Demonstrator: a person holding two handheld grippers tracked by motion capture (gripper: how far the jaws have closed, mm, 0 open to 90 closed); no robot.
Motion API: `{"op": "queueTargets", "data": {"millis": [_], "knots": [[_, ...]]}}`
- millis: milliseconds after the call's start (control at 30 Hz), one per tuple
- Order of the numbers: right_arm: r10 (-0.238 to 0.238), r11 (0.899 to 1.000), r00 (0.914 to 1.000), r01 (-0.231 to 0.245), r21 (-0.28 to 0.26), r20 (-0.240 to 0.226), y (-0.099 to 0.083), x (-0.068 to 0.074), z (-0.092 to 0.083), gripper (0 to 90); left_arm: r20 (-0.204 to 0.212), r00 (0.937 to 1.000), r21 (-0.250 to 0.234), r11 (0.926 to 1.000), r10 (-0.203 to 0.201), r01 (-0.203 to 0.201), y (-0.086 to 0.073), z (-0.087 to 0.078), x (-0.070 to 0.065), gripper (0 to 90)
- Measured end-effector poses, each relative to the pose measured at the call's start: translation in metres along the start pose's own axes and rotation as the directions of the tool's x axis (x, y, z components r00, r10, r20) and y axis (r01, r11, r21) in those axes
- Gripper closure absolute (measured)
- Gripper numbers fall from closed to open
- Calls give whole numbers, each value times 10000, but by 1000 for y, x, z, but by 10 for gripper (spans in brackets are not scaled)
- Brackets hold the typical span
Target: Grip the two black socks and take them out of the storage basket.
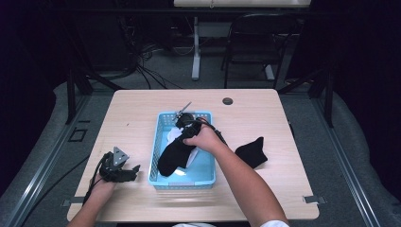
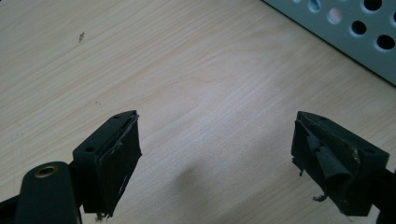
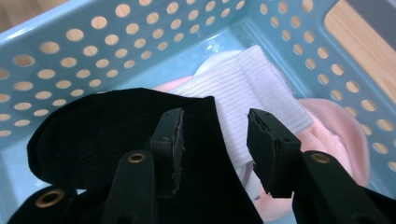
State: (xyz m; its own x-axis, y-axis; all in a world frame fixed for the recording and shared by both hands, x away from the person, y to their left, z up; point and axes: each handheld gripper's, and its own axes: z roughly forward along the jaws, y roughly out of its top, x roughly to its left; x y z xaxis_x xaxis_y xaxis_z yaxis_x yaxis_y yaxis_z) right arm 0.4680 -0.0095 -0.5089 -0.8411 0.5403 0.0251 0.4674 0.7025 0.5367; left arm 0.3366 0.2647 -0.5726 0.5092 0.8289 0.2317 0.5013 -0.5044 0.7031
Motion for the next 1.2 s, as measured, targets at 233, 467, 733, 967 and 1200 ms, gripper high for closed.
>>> {"op": "queueTargets", "data": {"millis": [233,467,733,967,1200], "knots": [[157,9992,9996,-149,384,-215,0,-1,8,594,-16,10000,-19,10000,4,-4,0,-1,0,156],[383,9954,9991,-366,887,-175,-2,-3,16,574,-3,10000,-15,10000,9,-9,0,0,0,156],[553,9945,9984,-541,895,-107,-2,-6,17,533,-16,10000,-22,10000,21,-21,0,-1,0,156],[652,9926,9966,-595,1055,-512,-2,-5,13,810,-20,10000,-23,10000,18,-18,0,-1,0,156],[253,9981,9980,-219,578,-587,-2,1,-3,871,-19,10000,-21,10000,21,-21,0,-1,0,156]]}}
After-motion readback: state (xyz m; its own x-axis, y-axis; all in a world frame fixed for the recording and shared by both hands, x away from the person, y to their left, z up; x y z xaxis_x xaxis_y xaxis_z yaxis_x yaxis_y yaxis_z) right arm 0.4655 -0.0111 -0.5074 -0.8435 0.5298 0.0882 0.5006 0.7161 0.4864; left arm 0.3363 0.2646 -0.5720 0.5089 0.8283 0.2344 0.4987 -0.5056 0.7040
